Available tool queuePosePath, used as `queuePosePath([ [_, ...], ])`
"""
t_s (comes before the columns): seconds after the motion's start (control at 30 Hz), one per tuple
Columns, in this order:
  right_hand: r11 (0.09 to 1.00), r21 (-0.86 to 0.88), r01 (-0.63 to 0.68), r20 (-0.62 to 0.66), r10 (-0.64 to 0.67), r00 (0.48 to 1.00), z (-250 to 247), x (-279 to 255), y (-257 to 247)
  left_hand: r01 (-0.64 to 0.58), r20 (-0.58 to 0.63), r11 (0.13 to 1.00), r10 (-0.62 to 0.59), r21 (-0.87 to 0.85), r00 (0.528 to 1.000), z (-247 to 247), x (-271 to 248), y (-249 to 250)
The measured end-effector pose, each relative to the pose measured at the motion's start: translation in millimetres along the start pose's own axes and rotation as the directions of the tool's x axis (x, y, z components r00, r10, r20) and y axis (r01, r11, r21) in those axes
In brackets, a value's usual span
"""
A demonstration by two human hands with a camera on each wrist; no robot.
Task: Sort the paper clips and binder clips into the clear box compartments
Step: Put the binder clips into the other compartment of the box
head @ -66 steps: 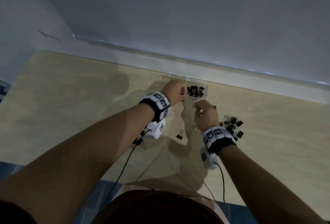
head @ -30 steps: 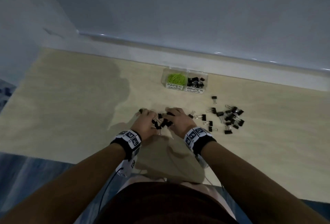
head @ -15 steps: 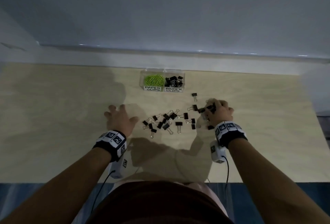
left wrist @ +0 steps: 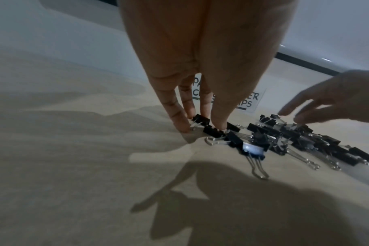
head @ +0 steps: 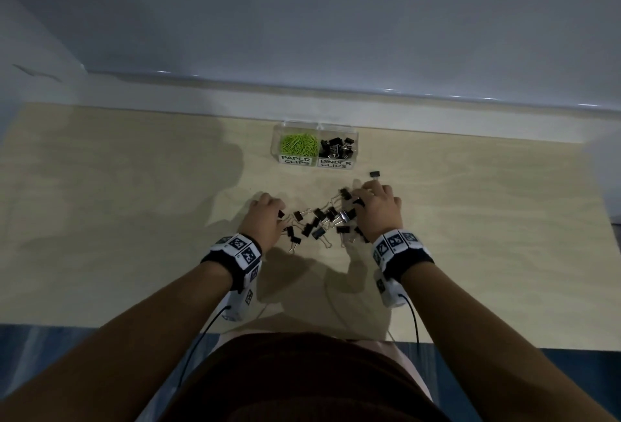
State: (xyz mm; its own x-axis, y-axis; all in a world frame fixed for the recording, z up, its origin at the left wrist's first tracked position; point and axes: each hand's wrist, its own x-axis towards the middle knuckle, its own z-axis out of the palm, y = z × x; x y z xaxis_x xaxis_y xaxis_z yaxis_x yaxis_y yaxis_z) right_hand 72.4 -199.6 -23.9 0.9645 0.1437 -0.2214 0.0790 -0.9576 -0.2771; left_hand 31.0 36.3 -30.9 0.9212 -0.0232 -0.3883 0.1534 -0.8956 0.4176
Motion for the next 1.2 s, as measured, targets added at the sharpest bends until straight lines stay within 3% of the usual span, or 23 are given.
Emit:
queuePosePath([
  [0.17,0.969,-0.048,0.241,0.188,-0.228,0.955,0.0,27.2,-14.5,0.018,-0.029,0.999,-0.02,-0.051,0.999,-3.4,1.4,2.2],
  [0.3,0.956,-0.064,0.287,0.286,-0.258,0.923,-12.6,38.5,-19.7,-0.01,-0.046,0.995,0.005,-0.097,0.999,-7.4,3.9,-2.7],
  [0.5,0.952,0.068,0.298,0.177,-0.306,0.935,-20.4,27.6,-3.1,-0.106,-0.094,0.977,0.09,-0.188,0.992,-16.4,0.9,-14.7],
  [0.67,0.892,0.111,0.438,0.259,-0.451,0.854,-10.5,3.7,6.8,-0.141,0.055,0.985,0.146,-0.095,0.988,-2.0,-9.7,-13.1],
  [0.97,0.913,0.027,0.408,0.384,-0.386,0.839,-7.6,11.8,-0.5,-0.115,0.045,0.993,0.114,0.021,0.992,3.3,-5.0,-1.3],
  [1.2,0.925,0.048,0.376,0.375,-0.366,0.852,-13.1,9.8,-0.7,-0.082,0.06,0.996,0.079,0.039,0.995,-1.4,0.5,-7.1],
])
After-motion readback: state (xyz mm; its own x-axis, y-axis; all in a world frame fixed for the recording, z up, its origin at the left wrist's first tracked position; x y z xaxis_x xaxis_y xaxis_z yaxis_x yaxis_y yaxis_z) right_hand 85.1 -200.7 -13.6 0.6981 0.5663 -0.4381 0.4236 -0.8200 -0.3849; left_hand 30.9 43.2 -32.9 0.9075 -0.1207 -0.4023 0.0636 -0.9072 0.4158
